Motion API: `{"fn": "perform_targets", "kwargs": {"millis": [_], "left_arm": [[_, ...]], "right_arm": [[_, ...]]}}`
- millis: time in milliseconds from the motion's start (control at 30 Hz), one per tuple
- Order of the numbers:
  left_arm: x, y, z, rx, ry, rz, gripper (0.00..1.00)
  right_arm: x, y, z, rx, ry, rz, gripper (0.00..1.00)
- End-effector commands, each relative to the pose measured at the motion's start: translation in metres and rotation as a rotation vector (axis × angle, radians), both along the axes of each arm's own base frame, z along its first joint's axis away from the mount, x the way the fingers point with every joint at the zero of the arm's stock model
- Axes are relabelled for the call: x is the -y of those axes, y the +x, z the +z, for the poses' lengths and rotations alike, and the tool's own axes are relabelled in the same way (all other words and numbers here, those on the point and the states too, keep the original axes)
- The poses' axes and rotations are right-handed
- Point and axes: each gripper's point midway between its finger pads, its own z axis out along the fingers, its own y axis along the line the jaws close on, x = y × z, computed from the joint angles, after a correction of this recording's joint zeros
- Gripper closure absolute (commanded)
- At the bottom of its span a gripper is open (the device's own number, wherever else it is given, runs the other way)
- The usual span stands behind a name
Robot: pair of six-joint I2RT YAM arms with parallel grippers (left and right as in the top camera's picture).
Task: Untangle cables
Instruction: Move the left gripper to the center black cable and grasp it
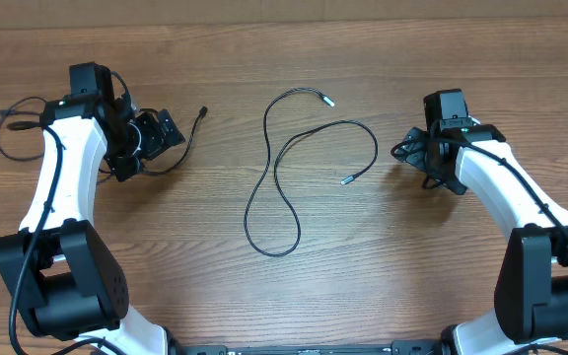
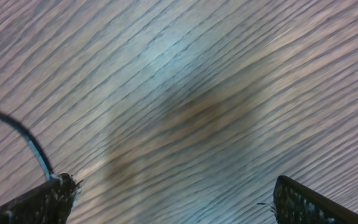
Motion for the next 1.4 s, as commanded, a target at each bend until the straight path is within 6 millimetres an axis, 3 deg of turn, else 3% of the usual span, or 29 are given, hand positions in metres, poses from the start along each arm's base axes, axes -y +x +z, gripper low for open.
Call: {"fn": "perform_targets", "kwargs": {"millis": [0, 267, 400, 567, 733, 933, 1133, 1233, 1300, 1367], "left_arm": [[0.002, -0.002, -0.003, -0.005, -0.004, -0.021, 0.0], [0.009, 0.006, 0.002, 0.017, -0.068, 0.026, 0.0], [0.036, 0.0, 0.003, 0.006, -0.146, -0.042, 0.0], [0.08, -0.007, -0.004, 0.035, -0.105, -0.286, 0.0], [0.123, -0.006, -0.014, 0.075, -0.006, -0.425, 0.0], [0.161, -0.004, -0.018, 0.138, 0.174, -0.547, 0.01], [0.202, -0.013, -0.016, 0.184, 0.185, -0.647, 0.0], [0.213, -0.014, -0.014, 0.206, 0.182, -0.671, 0.0], [0.217, -0.014, -0.014, 0.214, 0.181, -0.679, 0.11], [0.22, -0.013, -0.013, 0.223, 0.183, -0.684, 0.37]], "right_arm": [[0.01, 0.001, 0.002, 0.009, -0.053, -0.01, 0.0], [0.01, 0.001, 0.002, 0.009, -0.053, -0.01, 0.0], [0.01, 0.001, 0.002, 0.009, -0.053, -0.01, 0.0], [0.01, 0.001, 0.002, 0.009, -0.053, -0.01, 0.0], [0.01, 0.001, 0.002, 0.009, -0.053, -0.01, 0.0], [0.01, 0.001, 0.002, 0.009, -0.053, -0.01, 0.0], [0.01, 0.001, 0.002, 0.009, -0.053, -0.01, 0.0], [0.01, 0.001, 0.002, 0.009, -0.053, -0.01, 0.0], [0.01, 0.001, 0.002, 0.009, -0.053, -0.01, 0.0], [0.01, 0.001, 0.002, 0.009, -0.053, -0.01, 0.0]]}}
